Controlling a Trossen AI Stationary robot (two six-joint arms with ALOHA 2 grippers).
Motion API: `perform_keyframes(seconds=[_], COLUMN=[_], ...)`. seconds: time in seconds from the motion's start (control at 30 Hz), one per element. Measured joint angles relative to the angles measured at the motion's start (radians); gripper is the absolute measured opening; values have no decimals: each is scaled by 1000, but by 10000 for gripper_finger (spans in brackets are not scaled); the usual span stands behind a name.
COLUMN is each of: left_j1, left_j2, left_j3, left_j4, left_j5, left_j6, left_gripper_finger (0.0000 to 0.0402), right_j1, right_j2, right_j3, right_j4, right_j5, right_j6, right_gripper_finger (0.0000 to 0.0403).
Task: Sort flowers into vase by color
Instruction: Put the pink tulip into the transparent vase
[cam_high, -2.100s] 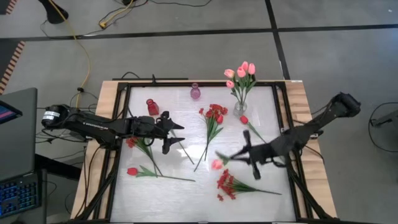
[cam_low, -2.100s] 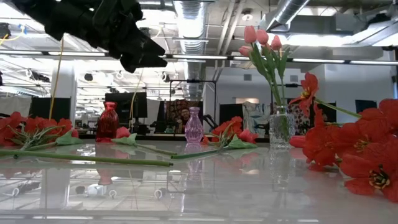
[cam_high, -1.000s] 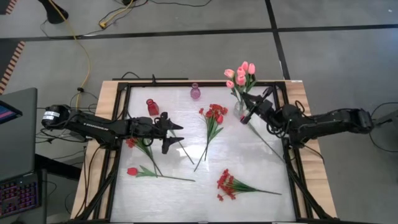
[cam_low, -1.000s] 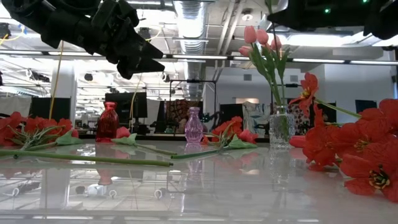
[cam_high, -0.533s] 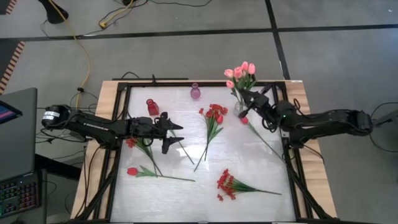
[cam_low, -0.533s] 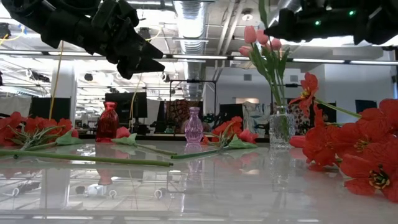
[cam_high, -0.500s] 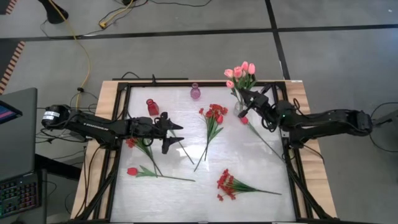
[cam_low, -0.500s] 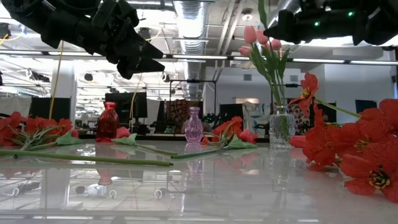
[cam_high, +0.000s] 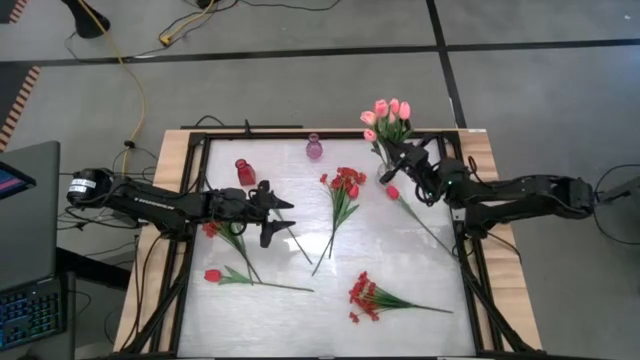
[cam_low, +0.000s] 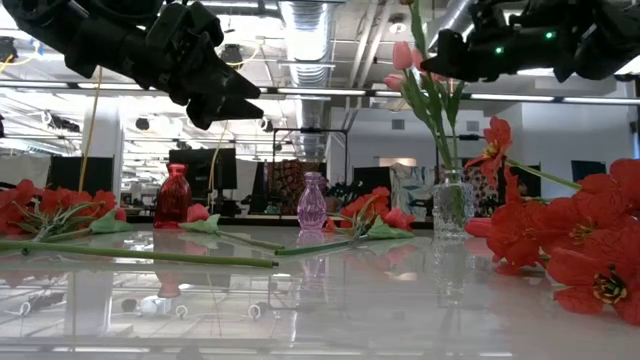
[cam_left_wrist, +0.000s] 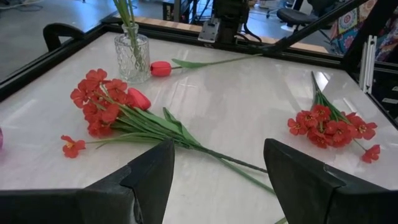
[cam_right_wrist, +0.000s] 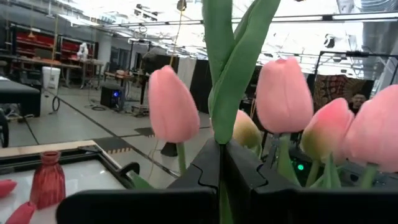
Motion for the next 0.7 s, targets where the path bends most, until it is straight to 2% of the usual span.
perform_keyframes(seconds=[0.7], left_j1=[0], left_j2=[0], left_j3=[0], left_j4=[-1], left_j5=[0], left_j6=[-4], left_gripper_finger=[235], right_j1=[-7], right_j2=[-2], right_j3=[0], right_j4=[-46], right_j5=[17], right_j6=[66], right_gripper_finger=[36])
